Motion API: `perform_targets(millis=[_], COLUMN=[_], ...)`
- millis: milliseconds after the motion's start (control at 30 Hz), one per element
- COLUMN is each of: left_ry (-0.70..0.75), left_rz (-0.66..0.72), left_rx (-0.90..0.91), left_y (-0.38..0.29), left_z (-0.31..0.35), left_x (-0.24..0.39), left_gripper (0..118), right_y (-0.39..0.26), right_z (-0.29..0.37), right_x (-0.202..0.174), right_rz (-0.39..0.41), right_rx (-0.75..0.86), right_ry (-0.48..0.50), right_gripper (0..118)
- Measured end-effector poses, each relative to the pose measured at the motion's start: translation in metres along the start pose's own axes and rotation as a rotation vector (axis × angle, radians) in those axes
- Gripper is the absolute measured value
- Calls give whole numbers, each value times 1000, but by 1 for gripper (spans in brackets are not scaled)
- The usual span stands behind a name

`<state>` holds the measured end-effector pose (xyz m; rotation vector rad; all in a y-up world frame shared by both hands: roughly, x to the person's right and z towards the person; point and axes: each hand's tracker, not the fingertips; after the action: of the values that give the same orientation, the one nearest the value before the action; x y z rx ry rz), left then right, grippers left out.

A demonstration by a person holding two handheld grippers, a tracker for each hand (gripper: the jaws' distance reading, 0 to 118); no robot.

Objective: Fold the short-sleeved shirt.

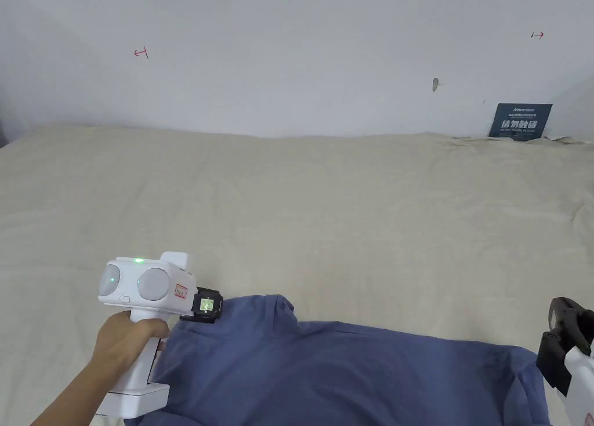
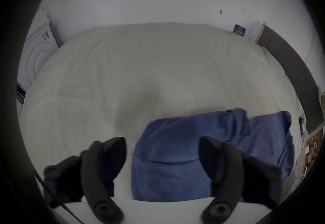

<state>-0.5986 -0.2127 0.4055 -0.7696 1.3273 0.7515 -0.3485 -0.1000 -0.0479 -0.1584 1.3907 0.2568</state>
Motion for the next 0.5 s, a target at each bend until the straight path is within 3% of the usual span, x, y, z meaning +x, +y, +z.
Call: perform_targets(millis=[200,233,300,333,433,500], left_ry=[26,41,39,24,-6,-6], left_rz=[3,0,-3,9,22,1], left_rx=[-66,-79,-92,-99,-135,-127], left_y=[1,1,0,-1,-4,-6], left_z=[-27,-31,-35,-36,-39,-37], left_x=[0,1,1,0,2,6], left_gripper=[92,85,81,72,20,7], right_y=[-10,-12,-14,-15,-17,-17], right_z=[-10,-10,-11,-10,-13,-14], right_x=[3,4,4,5,7,8], right_rz=[9,10,13,14,21,26], right_rx=[-43,-49,-58,-62,-81,-87], right_ry=[-5,-5,-7,-7,-1,-1], right_gripper=[1,1,1,1,1,1])
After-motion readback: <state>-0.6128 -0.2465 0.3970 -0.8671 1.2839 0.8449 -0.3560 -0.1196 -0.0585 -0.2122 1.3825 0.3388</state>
